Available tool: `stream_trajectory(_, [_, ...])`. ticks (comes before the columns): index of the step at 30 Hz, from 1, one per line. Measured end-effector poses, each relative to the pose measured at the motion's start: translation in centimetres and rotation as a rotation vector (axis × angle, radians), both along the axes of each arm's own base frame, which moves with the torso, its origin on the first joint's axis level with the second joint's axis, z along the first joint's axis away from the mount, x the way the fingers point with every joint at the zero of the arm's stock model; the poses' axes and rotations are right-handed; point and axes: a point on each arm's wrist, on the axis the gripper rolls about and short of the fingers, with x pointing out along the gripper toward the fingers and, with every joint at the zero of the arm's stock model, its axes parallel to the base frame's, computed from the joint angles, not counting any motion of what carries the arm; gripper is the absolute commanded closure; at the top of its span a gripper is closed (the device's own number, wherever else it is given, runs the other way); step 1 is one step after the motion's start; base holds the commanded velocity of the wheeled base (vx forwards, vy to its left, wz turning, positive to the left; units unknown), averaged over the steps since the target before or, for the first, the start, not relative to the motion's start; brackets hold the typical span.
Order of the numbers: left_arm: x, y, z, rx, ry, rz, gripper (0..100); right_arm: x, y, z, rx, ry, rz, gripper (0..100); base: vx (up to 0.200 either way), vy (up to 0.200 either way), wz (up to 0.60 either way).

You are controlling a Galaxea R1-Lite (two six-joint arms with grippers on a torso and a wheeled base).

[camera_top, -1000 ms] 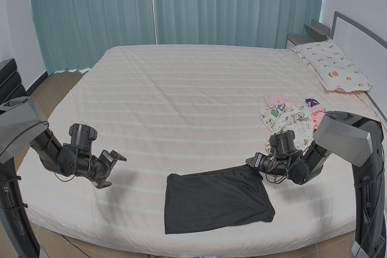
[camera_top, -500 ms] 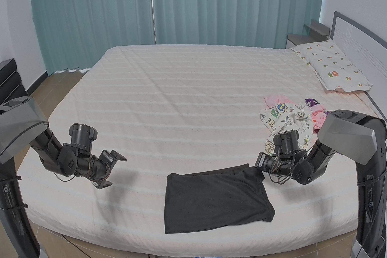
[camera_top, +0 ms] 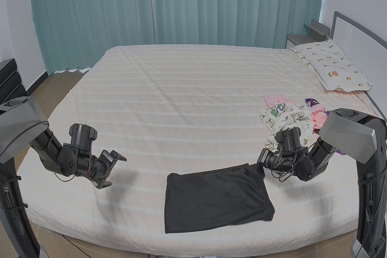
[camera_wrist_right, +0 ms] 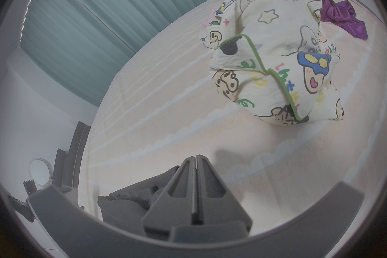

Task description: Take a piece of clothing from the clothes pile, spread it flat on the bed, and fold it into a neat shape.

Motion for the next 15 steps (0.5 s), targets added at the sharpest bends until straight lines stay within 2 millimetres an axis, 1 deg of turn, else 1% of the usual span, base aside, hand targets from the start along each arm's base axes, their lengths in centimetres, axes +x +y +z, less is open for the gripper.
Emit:
stream_trajectory(8, [0.00, 0.01, 0.00, 0.000, 0.000, 0.000, 0, -0.13, -0.56, -0.67, -0.024, 0.067, -0.019, 100, 0.000, 0.000, 0.00])
stream_trajectory(12, [0.00, 0.01, 0.00, 0.000, 0.000, 0.000, 0, 0.13, -0.55, -0.74, -0.034, 0.068, -0.030, 100, 0.000, 0.000, 0.00])
stream_trajectory(13, [0.00, 0.01, 0.00, 0.000, 0.000, 0.000, 0, 0.22, -0.55, -0.76, -0.033, 0.066, -0.031, 0, 0.000, 0.000, 0.00])
stream_trajectory(15, [0.00, 0.01, 0.00, 0.000, 0.000, 0.000, 0, 0.38, -0.57, -0.79, -0.032, 0.063, -0.034, 0, 0.000, 0.000, 0.00])
